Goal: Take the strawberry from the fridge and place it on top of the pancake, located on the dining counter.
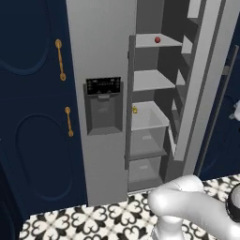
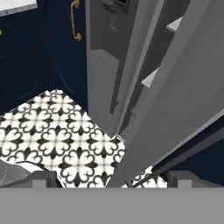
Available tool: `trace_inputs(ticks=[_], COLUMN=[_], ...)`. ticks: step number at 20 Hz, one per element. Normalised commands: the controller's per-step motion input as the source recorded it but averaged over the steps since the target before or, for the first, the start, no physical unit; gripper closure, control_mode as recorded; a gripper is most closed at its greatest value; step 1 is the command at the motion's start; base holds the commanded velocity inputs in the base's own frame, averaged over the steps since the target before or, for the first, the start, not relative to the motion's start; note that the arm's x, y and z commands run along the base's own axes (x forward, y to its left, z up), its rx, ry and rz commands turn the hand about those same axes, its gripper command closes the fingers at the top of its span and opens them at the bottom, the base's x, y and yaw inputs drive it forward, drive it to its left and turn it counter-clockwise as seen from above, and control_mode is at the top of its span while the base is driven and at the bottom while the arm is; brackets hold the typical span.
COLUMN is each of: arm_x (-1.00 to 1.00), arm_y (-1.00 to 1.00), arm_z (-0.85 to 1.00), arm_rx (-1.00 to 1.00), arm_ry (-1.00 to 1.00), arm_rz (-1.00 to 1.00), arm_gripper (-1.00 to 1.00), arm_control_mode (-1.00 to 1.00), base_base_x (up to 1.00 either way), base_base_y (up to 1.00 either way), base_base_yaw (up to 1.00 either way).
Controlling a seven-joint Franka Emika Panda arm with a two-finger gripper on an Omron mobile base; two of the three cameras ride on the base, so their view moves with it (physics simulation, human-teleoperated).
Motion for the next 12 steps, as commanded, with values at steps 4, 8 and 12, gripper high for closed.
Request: trace_inputs(ticks=[4, 8, 12], arm_x=[0.27, 0.12, 0.29], arm_y=[1.00, 0.95, 0.21], arm_z=[0.19, 0.00, -0.19], arm_rx=[-0.63, -0.51, -0.31], arm_ry=[0.45, 0.27, 0.04], arm_rz=[-0.11, -0.18, -0.12], arm_gripper=[-1.00, -1.00, -1.00], arm_control_mode=[-1.00, -1.00, -1.00], base_base_x=[0.00, 0.00, 0.00], base_base_y=[0.00, 0.00, 0.00], base_base_yaw=[0.00, 0.00, 0.00])
